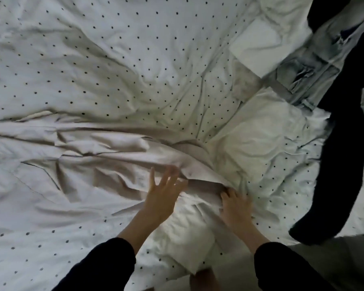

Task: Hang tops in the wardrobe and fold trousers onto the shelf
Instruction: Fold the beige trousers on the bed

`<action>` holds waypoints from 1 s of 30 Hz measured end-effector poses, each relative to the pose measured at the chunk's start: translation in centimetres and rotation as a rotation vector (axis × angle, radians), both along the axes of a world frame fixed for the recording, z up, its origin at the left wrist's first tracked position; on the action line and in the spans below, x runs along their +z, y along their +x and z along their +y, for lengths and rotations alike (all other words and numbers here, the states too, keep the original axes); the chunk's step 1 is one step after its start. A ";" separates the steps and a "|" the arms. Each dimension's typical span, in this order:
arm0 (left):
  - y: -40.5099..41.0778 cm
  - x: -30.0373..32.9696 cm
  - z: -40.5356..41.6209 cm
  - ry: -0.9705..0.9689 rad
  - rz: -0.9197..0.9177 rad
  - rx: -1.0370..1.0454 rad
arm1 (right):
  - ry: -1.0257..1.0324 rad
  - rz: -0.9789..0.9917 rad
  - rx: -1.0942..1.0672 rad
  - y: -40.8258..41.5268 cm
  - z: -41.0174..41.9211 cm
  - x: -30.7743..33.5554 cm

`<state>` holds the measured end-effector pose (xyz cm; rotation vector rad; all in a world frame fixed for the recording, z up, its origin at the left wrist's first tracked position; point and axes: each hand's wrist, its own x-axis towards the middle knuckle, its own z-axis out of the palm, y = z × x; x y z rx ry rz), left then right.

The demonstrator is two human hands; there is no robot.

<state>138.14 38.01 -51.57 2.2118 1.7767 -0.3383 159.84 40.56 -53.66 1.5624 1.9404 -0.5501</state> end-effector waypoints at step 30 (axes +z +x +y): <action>10.3 -0.9 -2.2 -0.341 0.074 -0.136 | -0.324 0.511 -0.833 6.9 6.3 -5.7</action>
